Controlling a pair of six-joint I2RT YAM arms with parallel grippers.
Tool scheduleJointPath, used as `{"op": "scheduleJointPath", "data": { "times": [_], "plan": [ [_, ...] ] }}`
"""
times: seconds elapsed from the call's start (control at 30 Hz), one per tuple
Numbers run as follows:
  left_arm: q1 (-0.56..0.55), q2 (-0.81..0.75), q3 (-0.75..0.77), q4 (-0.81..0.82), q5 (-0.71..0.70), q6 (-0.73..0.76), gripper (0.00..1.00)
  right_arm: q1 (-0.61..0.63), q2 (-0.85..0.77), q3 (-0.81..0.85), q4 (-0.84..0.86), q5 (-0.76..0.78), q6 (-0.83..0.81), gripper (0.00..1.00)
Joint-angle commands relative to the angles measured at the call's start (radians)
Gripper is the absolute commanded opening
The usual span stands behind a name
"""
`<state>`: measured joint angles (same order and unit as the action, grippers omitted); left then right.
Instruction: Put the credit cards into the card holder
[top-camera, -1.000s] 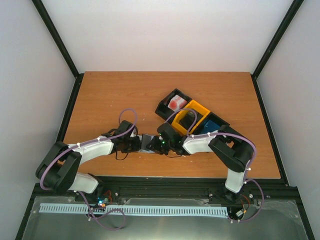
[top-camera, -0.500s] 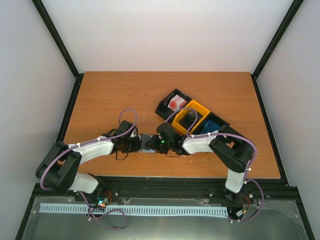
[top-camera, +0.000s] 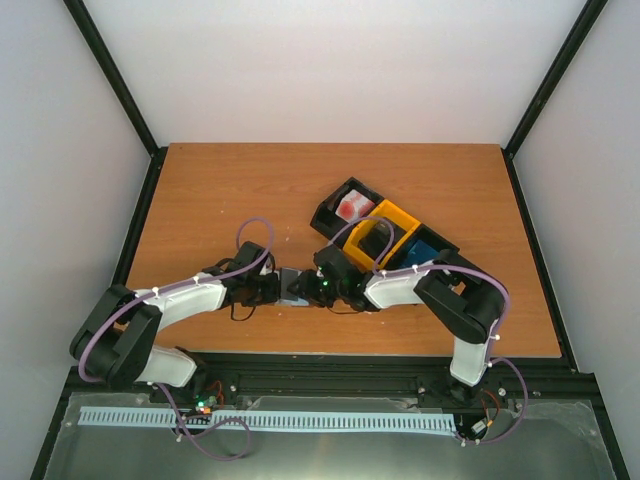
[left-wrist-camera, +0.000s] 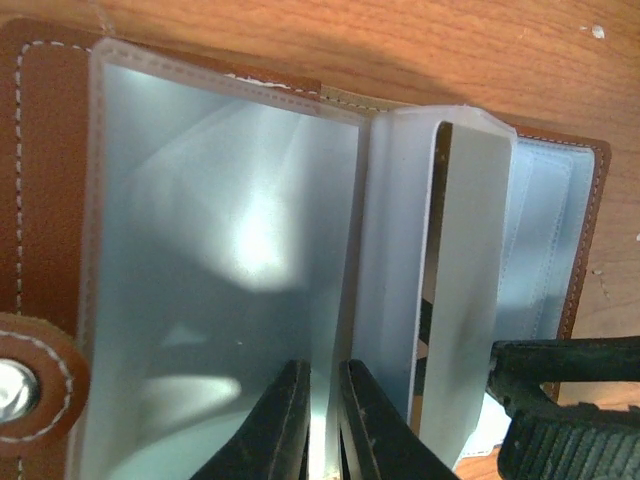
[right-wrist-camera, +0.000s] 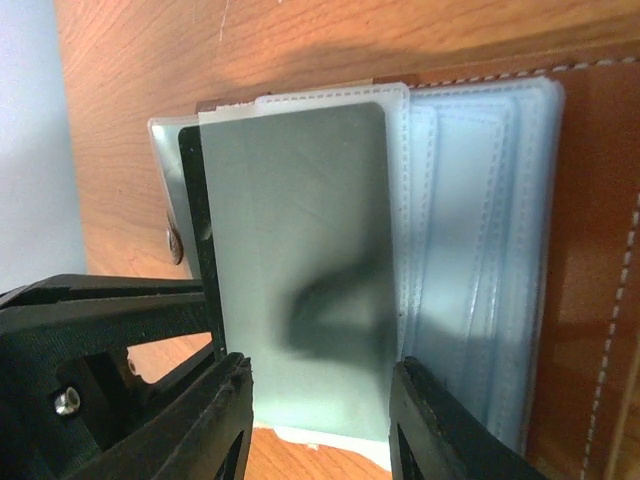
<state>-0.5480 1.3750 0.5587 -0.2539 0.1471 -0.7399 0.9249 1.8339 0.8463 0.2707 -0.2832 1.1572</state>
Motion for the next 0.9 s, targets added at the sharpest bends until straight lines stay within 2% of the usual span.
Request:
{"op": "scheduleJointPath", "data": {
  "times": [0.0, 0.27, 0.33, 0.5, 0.63, 0.87],
  "plan": [
    [0.0, -0.004, -0.011, -0.027, -0.023, 0.009, 0.1, 0.008, -0.007, -0.037, 0.144, -0.075, 0.045, 0.38],
    [-0.001, -0.006, -0.011, -0.031, -0.032, 0.005, 0.1, -0.009, -0.017, -0.11, 0.313, -0.115, 0.125, 0.44],
    [-0.001, -0.016, -0.006, -0.044, -0.045, 0.001, 0.1, -0.01, -0.025, -0.104, 0.27, -0.085, 0.106, 0.44],
    [0.0, -0.068, 0.029, -0.114, -0.085, 0.001, 0.12, -0.01, -0.07, -0.047, 0.011, 0.039, -0.006, 0.44],
    [0.0, -0.111, 0.053, -0.162, -0.127, -0.002, 0.14, -0.009, -0.078, -0.006, -0.127, 0.104, -0.056, 0.44],
    [0.0, -0.088, 0.051, -0.119, -0.083, 0.008, 0.14, -0.009, -0.029, 0.051, -0.197, 0.102, -0.088, 0.44]
  ]
}}
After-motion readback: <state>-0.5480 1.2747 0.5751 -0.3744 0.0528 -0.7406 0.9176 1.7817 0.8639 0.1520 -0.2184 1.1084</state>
